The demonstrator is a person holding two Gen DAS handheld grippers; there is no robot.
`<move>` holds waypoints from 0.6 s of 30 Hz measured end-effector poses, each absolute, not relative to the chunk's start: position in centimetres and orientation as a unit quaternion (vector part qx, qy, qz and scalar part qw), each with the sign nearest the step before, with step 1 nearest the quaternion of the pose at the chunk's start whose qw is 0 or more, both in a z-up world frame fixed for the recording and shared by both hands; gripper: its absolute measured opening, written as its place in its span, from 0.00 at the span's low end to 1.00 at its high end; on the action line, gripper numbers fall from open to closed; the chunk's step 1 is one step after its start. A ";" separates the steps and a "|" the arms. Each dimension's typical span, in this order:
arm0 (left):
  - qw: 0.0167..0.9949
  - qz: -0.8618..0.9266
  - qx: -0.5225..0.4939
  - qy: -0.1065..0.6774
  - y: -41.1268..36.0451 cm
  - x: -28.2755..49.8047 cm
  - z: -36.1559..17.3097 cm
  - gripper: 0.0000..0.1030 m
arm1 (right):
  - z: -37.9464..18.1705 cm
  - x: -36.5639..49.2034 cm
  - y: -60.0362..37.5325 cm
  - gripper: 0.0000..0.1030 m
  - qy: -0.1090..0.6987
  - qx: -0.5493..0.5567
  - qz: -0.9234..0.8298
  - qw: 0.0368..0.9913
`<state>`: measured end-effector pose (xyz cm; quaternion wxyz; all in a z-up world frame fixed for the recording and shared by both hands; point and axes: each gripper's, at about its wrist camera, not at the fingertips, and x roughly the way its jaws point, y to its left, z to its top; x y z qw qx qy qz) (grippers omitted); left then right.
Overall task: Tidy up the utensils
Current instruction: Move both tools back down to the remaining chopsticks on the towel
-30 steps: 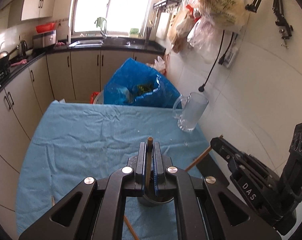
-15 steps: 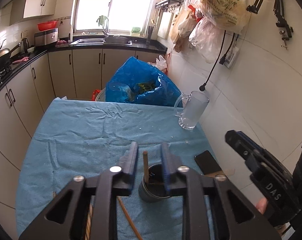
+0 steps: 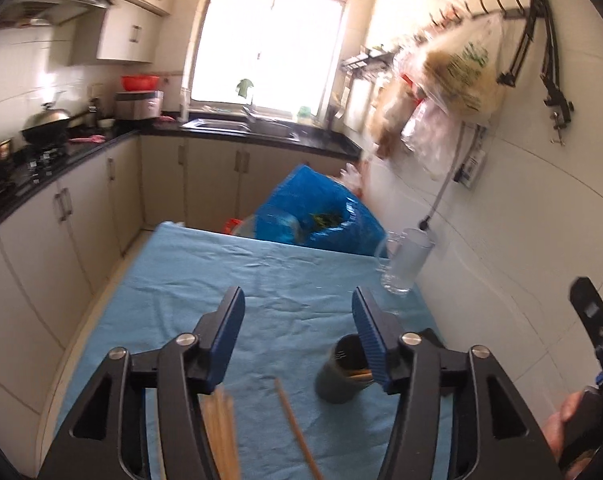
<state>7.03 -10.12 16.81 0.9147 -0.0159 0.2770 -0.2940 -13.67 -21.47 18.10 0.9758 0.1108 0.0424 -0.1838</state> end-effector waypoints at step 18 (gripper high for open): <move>0.858 -0.229 -0.018 0.459 1.3 10.8 3.1 0.59 | 11.7 -15.9 -12.7 0.80 0.126 0.110 -0.022 0.986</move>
